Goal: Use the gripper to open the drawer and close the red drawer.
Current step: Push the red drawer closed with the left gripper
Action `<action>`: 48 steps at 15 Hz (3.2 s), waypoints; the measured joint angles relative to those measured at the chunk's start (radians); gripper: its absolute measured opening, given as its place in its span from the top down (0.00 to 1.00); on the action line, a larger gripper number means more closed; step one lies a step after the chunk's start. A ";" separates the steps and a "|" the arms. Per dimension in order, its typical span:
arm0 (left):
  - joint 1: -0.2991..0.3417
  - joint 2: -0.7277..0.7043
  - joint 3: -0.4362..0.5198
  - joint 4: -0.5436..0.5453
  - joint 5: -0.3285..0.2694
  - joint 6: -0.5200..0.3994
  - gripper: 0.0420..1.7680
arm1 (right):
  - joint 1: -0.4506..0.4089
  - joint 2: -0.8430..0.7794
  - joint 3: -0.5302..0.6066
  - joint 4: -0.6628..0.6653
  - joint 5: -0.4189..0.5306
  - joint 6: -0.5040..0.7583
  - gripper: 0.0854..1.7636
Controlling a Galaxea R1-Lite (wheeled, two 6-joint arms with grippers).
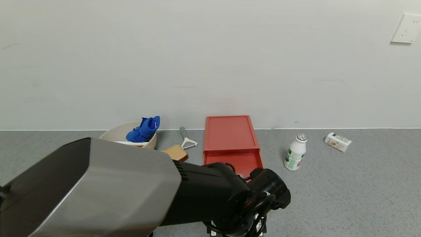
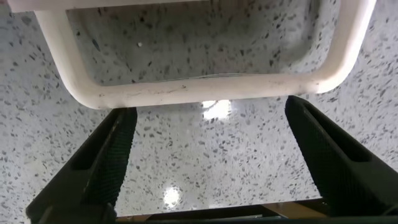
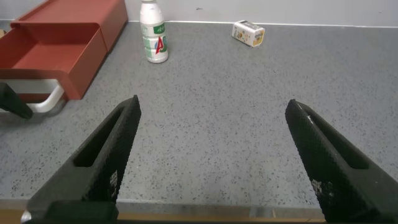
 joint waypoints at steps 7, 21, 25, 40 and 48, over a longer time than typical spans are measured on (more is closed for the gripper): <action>0.053 0.022 -0.091 -0.001 0.053 0.079 0.03 | 0.000 0.000 0.000 -0.003 0.000 0.001 0.03; 0.149 0.102 -0.256 0.010 0.084 0.191 0.03 | -0.001 0.000 0.001 -0.004 -0.001 0.001 0.03; 0.171 0.120 -0.287 0.008 0.086 0.219 0.03 | 0.000 0.000 0.001 -0.004 -0.001 0.001 0.03; 0.249 0.193 -0.416 0.000 0.101 0.309 0.03 | 0.000 0.000 0.001 -0.004 -0.001 0.001 0.03; 0.242 0.112 -0.404 0.129 0.121 0.317 0.03 | 0.000 0.000 0.001 -0.004 -0.001 0.001 0.03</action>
